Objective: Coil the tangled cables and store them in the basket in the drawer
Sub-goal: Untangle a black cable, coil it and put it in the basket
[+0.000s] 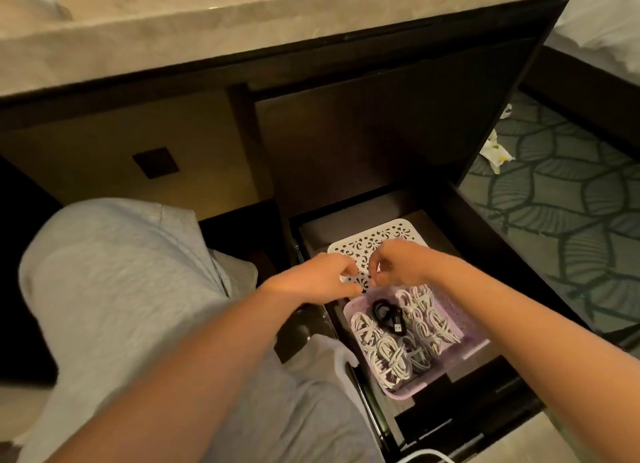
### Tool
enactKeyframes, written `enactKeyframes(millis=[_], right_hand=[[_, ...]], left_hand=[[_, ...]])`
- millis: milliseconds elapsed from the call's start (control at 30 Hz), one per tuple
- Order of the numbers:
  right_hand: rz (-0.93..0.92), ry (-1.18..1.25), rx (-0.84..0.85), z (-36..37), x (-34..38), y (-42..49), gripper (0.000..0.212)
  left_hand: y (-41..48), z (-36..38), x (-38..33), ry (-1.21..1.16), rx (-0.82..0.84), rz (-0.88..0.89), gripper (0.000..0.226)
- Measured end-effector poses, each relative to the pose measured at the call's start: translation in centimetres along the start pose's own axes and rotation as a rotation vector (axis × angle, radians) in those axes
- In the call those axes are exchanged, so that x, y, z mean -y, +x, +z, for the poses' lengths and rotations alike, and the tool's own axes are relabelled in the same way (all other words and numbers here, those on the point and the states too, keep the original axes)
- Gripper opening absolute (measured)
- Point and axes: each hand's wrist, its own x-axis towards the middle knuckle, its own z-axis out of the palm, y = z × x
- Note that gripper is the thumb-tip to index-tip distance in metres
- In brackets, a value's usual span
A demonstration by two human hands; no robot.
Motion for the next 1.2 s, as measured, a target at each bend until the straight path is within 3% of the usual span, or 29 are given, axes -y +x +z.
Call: enactKeyframes(millis=[300, 700, 1200], right_hand=[[-0.28, 0.153, -0.265, -12.1, 11.0, -1.6, 0.014], [-0.569, 0.002, -0.478, -23.6, 26.7, -1.2, 0.009], [-0.576, -0.124, -0.444, -27.5, 37.1, 12.2, 0.012]], left_hand=[[-10.3, -14.2, 0.4, 0.127, -0.216, -0.024, 0.037], [-23.6, -26.7, 1.4, 0.15, -0.709, -0.078, 0.027], [-22.6, -36.0, 12.0, 0.142, -0.712, -0.434, 0.044]])
